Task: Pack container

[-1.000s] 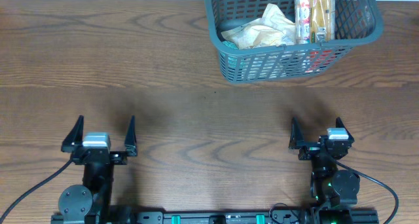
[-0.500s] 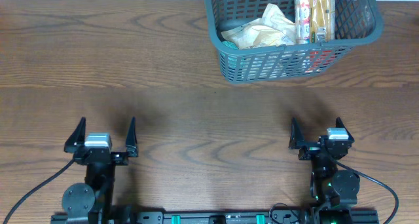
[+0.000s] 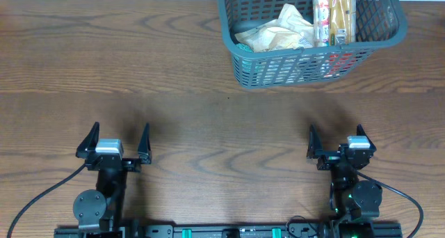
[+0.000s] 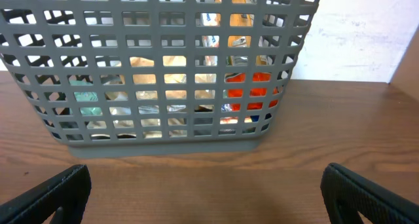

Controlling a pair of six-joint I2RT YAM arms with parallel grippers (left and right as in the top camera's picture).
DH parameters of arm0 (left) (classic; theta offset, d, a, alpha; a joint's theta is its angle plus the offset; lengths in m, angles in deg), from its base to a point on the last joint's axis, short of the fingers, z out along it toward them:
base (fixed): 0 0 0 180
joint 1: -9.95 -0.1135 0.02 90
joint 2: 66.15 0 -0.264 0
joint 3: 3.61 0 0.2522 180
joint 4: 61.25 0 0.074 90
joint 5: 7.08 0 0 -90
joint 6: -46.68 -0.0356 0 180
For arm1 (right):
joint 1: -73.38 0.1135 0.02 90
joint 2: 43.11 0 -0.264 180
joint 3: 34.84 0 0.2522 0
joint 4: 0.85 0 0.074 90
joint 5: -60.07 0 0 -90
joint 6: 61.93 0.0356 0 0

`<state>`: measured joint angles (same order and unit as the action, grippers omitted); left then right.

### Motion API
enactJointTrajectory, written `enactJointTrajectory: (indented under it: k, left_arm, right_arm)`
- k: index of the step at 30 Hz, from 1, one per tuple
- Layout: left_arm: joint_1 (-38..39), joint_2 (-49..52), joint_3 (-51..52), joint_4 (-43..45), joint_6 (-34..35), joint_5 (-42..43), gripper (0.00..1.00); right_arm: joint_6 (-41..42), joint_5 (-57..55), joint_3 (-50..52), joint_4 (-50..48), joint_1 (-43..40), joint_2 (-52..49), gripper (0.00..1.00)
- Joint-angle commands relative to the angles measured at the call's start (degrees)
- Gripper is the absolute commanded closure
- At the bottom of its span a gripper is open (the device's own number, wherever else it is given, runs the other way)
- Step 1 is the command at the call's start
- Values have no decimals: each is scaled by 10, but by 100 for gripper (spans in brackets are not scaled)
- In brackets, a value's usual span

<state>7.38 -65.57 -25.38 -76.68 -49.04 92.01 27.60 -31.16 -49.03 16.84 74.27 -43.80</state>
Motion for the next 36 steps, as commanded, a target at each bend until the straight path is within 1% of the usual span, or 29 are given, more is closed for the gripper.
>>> enactJointTrajectory:
  k: [1, 4, 13, 17, 24, 27, 33, 36]
  left_arm:
    - [-3, -5, 19, 31, 14, 8, 1]
    - [-3, -5, 32, 52, 13, 8, 1]
    - [-2, -5, 57, 58, 14, 8, 1]
    - [6, -5, 78, 81, 14, 8, 1]
    - [9, -5, 78, 79, 13, -2, 1]
    - [9, -5, 78, 68, 13, -9, 1]
    - [9, -5, 78, -19, 13, -10, 1]
    - [9, -5, 78, -18, 6, -14, 1]
  right_arm:
    - [-5, 2, 1, 3, -3, 4, 1]
    - [-5, 2, 1, 3, -3, 4, 1]
    - [-5, 2, 1, 3, -3, 4, 1]
    - [-5, 2, 1, 3, -3, 4, 1]
    - [-5, 2, 1, 3, -3, 4, 1]
    - [-5, 2, 1, 3, -3, 4, 1]
    - [-5, 2, 1, 3, -3, 4, 1]
    - [-5, 2, 1, 3, -3, 4, 1]
